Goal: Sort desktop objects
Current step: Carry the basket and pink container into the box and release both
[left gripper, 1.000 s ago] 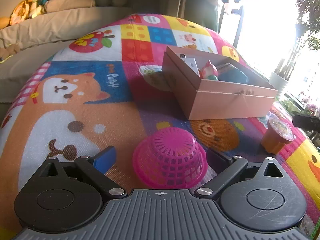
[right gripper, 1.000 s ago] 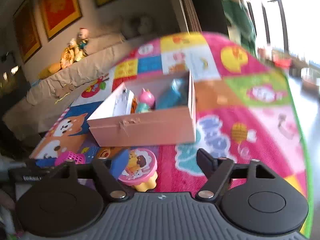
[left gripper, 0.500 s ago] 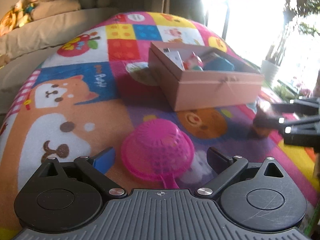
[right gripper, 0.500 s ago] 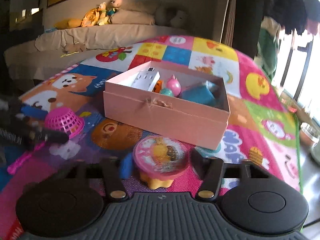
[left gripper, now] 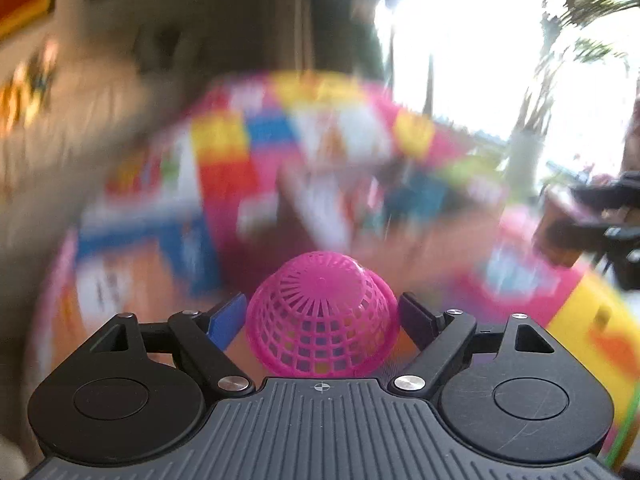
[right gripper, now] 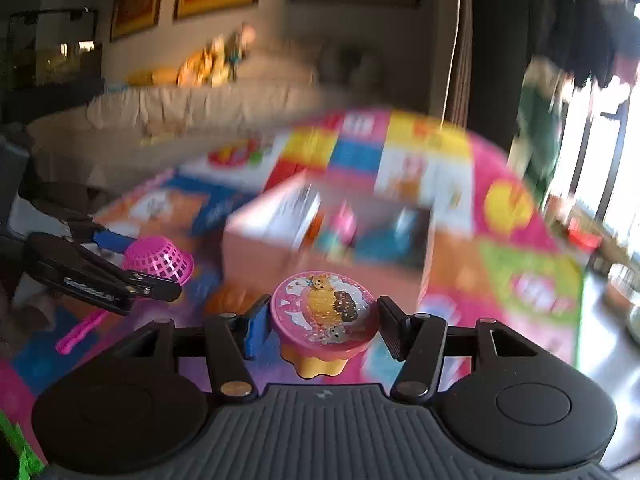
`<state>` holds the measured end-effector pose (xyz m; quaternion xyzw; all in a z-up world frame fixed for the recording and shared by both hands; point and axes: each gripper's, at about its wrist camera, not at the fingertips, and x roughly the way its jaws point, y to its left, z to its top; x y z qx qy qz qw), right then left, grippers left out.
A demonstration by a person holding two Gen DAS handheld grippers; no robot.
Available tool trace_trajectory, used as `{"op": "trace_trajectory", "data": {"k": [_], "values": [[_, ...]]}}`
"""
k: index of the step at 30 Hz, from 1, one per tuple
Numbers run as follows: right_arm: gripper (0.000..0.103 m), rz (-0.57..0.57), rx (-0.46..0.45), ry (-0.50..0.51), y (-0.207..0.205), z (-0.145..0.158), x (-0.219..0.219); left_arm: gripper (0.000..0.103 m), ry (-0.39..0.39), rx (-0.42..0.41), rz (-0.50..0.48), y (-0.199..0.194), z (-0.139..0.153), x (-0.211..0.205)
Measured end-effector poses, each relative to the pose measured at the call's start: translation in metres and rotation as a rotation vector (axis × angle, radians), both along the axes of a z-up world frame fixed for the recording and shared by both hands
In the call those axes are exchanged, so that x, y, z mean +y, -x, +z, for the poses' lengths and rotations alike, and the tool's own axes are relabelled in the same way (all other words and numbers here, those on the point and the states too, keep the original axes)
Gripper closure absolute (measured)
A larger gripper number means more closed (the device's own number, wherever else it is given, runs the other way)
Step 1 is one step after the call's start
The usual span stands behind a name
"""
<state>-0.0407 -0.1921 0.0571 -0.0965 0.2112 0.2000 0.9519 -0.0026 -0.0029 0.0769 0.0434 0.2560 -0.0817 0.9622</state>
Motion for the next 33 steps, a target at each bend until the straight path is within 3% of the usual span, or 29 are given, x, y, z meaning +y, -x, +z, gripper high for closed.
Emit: {"op": "trace_trajectory", "data": {"k": [4,8,16,20,26,33], "values": [[0.047,-0.005,-0.133,-0.040,0.001,0.045,-0.011,0.015,0.001,-0.152,-0.058,-0.029,0.067,-0.014],[0.047,-0.038,-0.216,-0.059,-0.005,0.065,-0.015,0.015,-0.026,-0.203,-0.101,-0.080,0.085,-0.032],[0.047,-0.053,-0.156,-0.074,-0.029,0.048,-0.026,0.015,-0.135,-0.218,-0.140,-0.153,0.039,-0.060],[0.047,-0.077,-0.118,-0.074,-0.043,0.038,-0.029,0.014,-0.192,-0.123,-0.183,-0.165,0.005,-0.063],[0.047,-0.093,-0.111,-0.071,-0.058,0.036,-0.030,0.007,-0.033,-0.029,-0.096,-0.133,-0.004,-0.020],[0.047,-0.057,-0.053,-0.030,-0.102,0.036,-0.005,0.006,0.012,0.012,-0.145,-0.098,-0.022,-0.010]]}}
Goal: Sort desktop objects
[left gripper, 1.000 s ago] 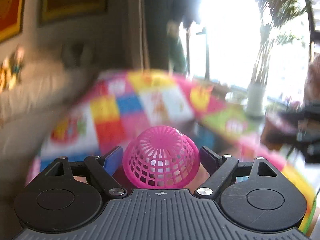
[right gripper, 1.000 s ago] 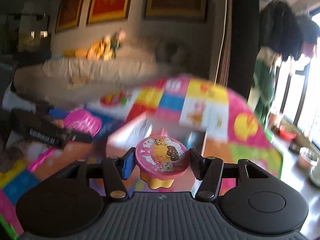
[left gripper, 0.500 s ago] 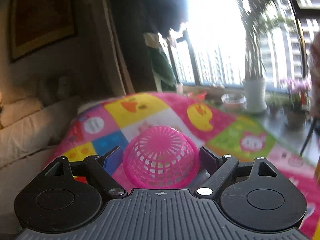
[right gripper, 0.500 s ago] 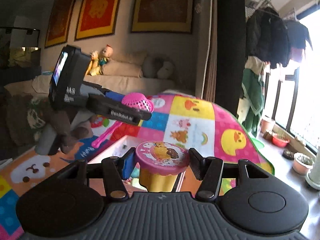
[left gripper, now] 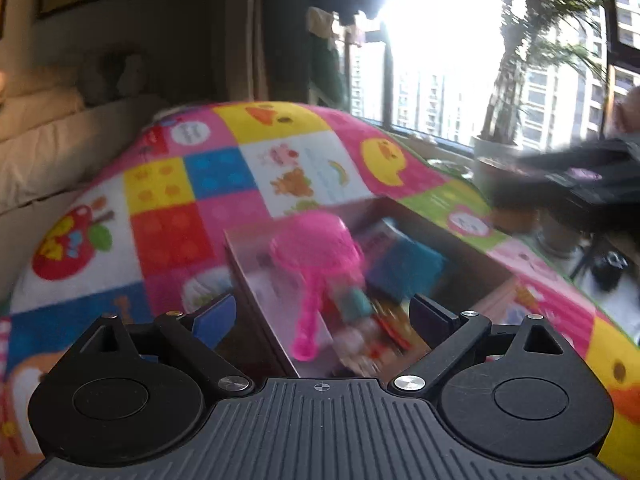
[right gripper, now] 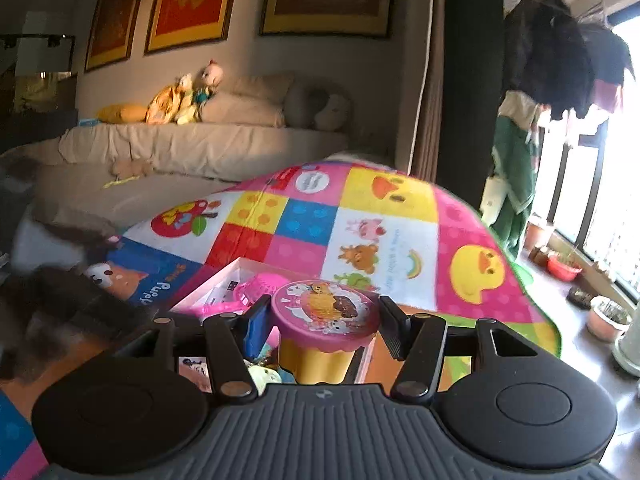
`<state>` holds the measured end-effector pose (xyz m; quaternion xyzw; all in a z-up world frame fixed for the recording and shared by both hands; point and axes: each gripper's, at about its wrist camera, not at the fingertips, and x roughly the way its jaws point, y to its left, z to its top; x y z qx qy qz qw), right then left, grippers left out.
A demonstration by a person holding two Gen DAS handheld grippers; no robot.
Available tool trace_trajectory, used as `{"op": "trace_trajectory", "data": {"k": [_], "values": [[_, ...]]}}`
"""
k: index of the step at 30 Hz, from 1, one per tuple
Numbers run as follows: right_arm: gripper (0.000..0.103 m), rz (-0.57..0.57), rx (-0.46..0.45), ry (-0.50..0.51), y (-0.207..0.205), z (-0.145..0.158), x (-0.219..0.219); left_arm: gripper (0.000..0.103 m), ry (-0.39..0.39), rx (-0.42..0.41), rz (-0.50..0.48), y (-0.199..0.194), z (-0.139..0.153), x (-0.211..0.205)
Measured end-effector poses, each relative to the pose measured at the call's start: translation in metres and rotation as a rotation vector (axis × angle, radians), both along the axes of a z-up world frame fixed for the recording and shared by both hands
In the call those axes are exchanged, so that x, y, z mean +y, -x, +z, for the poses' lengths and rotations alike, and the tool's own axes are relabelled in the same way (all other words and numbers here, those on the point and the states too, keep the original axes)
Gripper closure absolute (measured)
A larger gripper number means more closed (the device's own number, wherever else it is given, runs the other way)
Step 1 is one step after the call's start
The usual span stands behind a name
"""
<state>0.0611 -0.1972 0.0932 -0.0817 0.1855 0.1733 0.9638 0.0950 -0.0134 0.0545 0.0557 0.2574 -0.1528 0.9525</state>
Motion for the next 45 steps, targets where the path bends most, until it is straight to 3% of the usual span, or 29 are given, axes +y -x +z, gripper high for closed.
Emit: {"op": "trace_trajectory", "data": {"k": [9,18,22,24,26,28,30,32,35,40,43,45], "values": [[0.044,0.004,0.174,-0.101,-0.049,-0.021,0.012,0.004,0.030,0.025,-0.038,0.020,-0.013,-0.001],[0.032,-0.038,0.146,-0.109,-0.037,-0.008,-0.001,0.001,0.057,0.064,0.031,0.040,-0.024,0.003],[0.032,-0.027,0.126,-0.075,-0.025,-0.015,0.008,0.001,0.057,0.089,0.028,0.046,-0.031,0.002],[0.038,0.002,0.156,-0.084,-0.027,-0.017,0.019,0.001,0.059,0.097,0.031,0.049,-0.034,0.003],[0.049,0.045,0.204,-0.102,-0.038,-0.016,0.032,0.001,0.065,0.104,0.038,0.052,-0.035,0.005],[0.049,0.064,0.215,-0.110,-0.055,-0.012,0.043,0.001,0.074,0.114,0.043,0.055,-0.035,0.008],[0.036,0.071,0.283,-0.144,-0.086,-0.011,0.050,0.001,0.088,0.110,0.045,0.059,-0.033,0.012],[0.033,0.050,0.322,-0.159,-0.114,-0.016,0.058,0.001,0.113,0.091,0.044,0.063,-0.027,0.014],[0.033,0.006,0.364,-0.110,-0.150,-0.034,0.076,0.001,0.141,0.069,0.046,0.066,-0.020,0.019],[0.039,0.006,0.465,-0.168,-0.171,-0.056,0.076,0.001,0.172,0.074,0.059,0.065,-0.020,0.029],[0.040,-0.012,0.415,-0.167,-0.155,-0.050,0.066,0.001,0.193,0.083,0.062,0.065,-0.023,0.030],[0.040,-0.099,0.328,-0.137,-0.136,-0.045,0.059,0.001,0.200,0.082,0.056,0.065,-0.024,0.029]]}}
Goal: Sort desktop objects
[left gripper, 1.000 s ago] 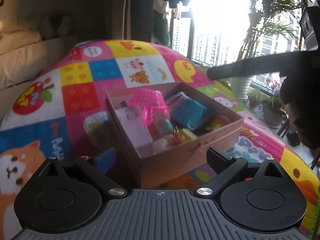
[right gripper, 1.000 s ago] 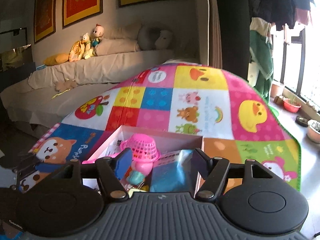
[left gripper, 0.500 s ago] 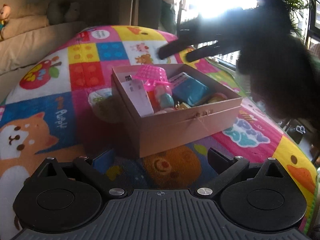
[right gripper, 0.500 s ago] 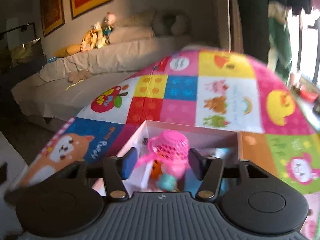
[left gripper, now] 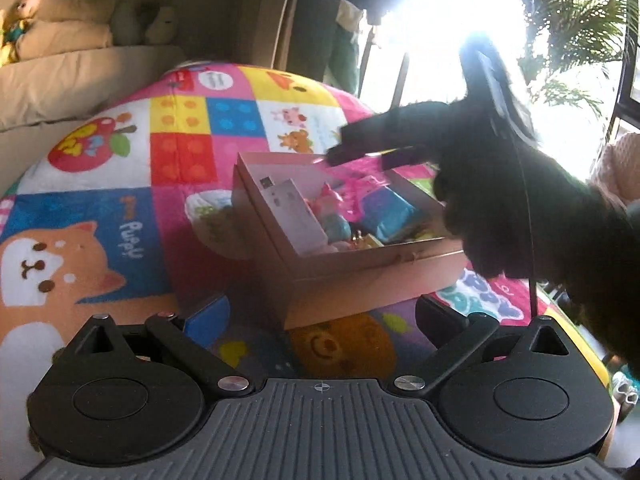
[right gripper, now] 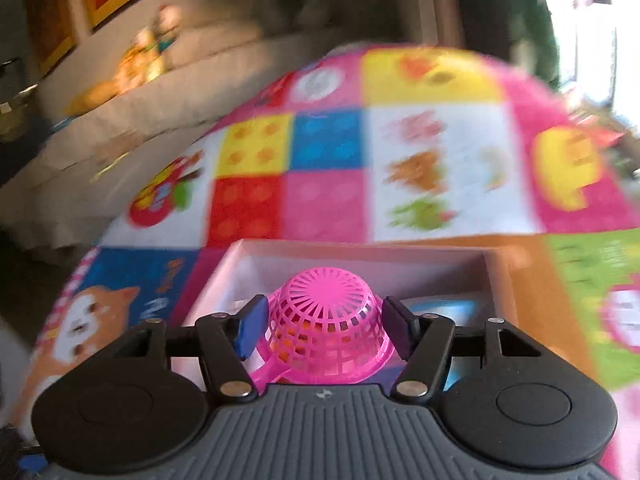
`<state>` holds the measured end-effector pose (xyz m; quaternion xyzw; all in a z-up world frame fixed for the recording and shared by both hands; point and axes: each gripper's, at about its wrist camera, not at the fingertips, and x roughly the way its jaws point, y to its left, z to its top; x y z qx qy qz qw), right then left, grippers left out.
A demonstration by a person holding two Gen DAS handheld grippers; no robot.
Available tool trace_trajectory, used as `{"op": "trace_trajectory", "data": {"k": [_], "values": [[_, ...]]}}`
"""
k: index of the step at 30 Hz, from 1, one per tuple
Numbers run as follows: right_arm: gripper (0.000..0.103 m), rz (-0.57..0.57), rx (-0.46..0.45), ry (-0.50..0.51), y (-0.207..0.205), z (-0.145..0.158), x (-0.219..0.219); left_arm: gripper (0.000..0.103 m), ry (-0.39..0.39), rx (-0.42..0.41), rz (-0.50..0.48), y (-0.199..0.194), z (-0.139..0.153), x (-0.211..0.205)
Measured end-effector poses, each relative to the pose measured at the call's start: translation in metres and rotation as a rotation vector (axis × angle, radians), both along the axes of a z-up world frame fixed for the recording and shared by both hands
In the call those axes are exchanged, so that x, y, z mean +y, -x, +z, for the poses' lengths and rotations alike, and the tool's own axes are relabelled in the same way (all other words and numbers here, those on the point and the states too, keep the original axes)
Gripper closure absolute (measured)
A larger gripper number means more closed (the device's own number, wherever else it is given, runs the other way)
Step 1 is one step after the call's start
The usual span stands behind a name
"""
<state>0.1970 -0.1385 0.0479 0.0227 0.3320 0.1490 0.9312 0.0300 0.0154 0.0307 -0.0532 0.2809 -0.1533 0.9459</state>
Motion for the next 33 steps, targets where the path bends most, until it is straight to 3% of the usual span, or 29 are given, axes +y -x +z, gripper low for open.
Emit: {"op": "trace_trajectory", "data": {"k": [3,5,11,15,17,21,22,28,33], "values": [[0.040,-0.111,-0.158,0.095,0.036,0.000,-0.001,0.001,-0.010,0.000,-0.008,-0.002,-0.002,-0.006],[0.040,-0.138,-0.207,0.124,0.053,-0.006,0.005,0.001,-0.032,-0.002,0.002,-0.003,-0.003,-0.009],[0.034,-0.072,-0.174,0.018,0.078,-0.014,0.014,0.001,-0.080,0.010,0.045,0.003,-0.006,-0.006],[0.030,-0.095,-0.193,-0.098,0.095,-0.001,-0.018,0.000,-0.084,0.026,0.085,0.005,-0.009,0.002],[0.024,-0.104,-0.192,-0.109,0.106,0.002,-0.034,0.000,-0.085,0.026,0.116,0.007,-0.011,0.004],[0.002,-0.039,-0.129,-0.113,0.141,-0.005,-0.056,0.000,-0.128,0.037,0.192,0.013,-0.018,0.000],[0.000,-0.023,-0.109,-0.101,0.152,-0.010,-0.057,0.000,-0.145,0.050,0.200,0.014,-0.020,-0.003],[0.000,-0.005,0.086,0.023,0.176,-0.055,-0.036,0.000,-0.229,0.078,0.229,0.009,-0.028,-0.021],[0.000,-0.044,0.060,0.118,0.173,-0.069,-0.015,0.000,-0.269,0.092,0.293,0.001,-0.034,-0.025]]}}
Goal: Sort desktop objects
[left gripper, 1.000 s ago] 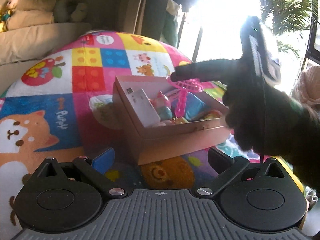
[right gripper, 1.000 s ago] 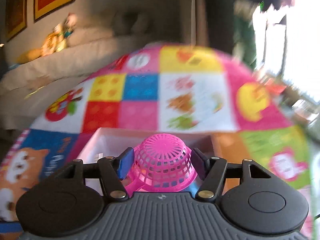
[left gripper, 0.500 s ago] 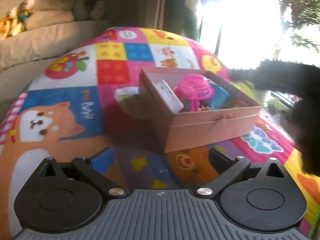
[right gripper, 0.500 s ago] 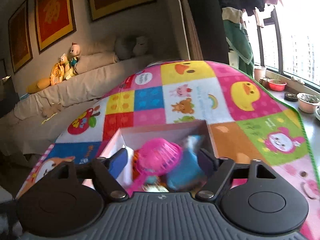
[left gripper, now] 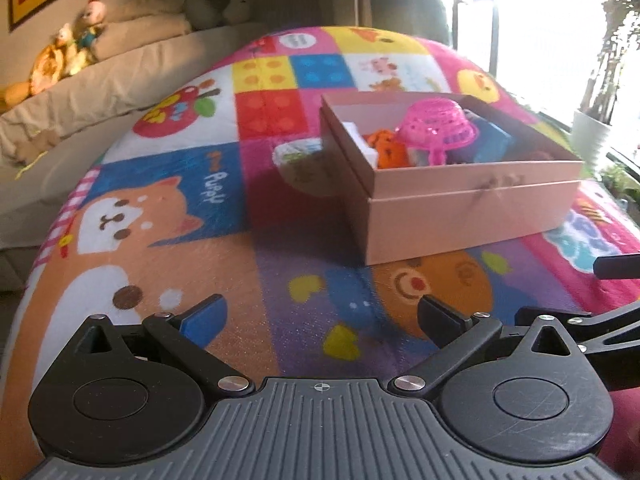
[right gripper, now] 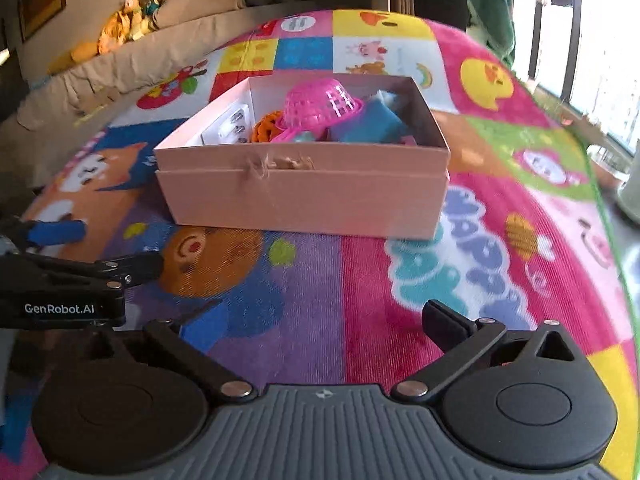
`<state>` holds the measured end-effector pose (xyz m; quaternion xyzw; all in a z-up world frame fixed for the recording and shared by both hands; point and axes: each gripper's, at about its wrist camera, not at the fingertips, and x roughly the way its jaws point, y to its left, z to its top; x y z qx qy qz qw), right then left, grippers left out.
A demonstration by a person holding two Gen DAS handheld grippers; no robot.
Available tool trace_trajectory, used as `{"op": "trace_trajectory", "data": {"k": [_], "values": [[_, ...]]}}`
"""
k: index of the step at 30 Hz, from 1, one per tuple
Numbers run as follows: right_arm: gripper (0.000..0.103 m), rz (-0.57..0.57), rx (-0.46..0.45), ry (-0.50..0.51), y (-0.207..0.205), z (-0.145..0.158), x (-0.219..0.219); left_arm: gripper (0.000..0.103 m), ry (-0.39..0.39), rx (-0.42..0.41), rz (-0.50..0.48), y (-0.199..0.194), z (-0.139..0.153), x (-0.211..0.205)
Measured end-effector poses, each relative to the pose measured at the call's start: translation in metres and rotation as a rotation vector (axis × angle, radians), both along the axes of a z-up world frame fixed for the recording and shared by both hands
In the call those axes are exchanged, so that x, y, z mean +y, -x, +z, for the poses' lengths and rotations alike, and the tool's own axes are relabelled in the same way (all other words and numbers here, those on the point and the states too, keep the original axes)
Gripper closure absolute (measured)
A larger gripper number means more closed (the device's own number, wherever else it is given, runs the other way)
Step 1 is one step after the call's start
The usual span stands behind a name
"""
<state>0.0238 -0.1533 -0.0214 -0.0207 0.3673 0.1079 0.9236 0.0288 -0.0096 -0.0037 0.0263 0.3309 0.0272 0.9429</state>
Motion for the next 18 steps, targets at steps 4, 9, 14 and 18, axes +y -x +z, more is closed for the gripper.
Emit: {"op": "trace_trajectory", "data": {"k": [4,9,14,18], "values": [[0.000,-0.013,0.004,0.034,-0.014,-0.005,0.006,0.000,-0.018,-0.007,-0.002,-0.006,-0.007,0.000],[0.000,-0.050,-0.047,0.010,-0.008,-0.010,0.004,0.000,0.058,0.011,0.001,-0.009,-0.009,0.011],[0.000,-0.069,-0.063,0.018,-0.007,-0.009,0.005,0.000,0.052,0.011,0.001,-0.008,-0.009,0.009],[0.000,-0.068,-0.063,0.019,-0.007,-0.009,0.005,0.000,0.055,0.011,0.000,-0.008,-0.009,0.010]]}}
